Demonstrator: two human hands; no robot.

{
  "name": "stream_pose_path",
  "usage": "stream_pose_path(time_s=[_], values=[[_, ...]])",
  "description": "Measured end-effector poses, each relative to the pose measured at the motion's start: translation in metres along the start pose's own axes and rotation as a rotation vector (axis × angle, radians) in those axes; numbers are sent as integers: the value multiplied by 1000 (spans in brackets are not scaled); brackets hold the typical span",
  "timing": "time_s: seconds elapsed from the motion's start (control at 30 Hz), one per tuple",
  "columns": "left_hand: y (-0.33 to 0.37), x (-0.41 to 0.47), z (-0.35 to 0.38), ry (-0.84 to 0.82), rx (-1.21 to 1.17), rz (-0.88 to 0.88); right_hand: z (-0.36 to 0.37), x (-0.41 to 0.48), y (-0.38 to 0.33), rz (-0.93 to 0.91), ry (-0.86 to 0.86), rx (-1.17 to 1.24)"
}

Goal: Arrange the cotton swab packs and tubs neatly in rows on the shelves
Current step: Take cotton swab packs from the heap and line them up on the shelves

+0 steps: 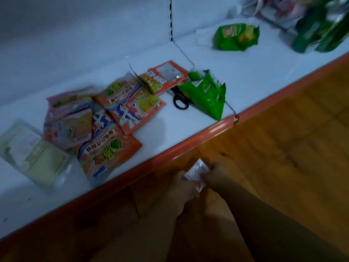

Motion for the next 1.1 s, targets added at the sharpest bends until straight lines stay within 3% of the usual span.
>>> stream_pose_path(time_s=[0.1, 0.2, 0.37, 0.53, 0.63, 0.73, 0.83, 1.0, 1.1], values=[[38, -63, 35, -67, 67, 45, -52, -85, -9, 80, -122, 313], [113, -159, 84, -177, 238, 95, -130, -206, -58, 88, -292, 436], [313, -370, 159, -332, 361, 328, -284, -411, -197, -39, -425, 466], [485, -577, 182, -355, 536, 470, -402, -600, -343, -178, -452, 414], [550, -684, 188, -408, 610, 471, -439, -688, -417, -277, -455, 295], [592, -772, 185, -492, 717, 559, -450, -744, -474, -404, -578, 187], [619, -838, 160, -320, 824, 689, -441, -771, -522, -572, -603, 26], [618, -895, 83, 206, 746, 810, -389, -802, -608, -866, -414, -110], [616, -923, 42, 488, 881, 849, -353, -807, -650, -973, -284, -313]])
Point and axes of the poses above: each hand's wrist, its own x-axis towards the middle knuckle, its own z-axis out of the palm, y = z × x, the point moved 5 cm from there along x, towards the middle knuckle, and after that the axes turned 11 degrees about -y, right-handed, at the moved point
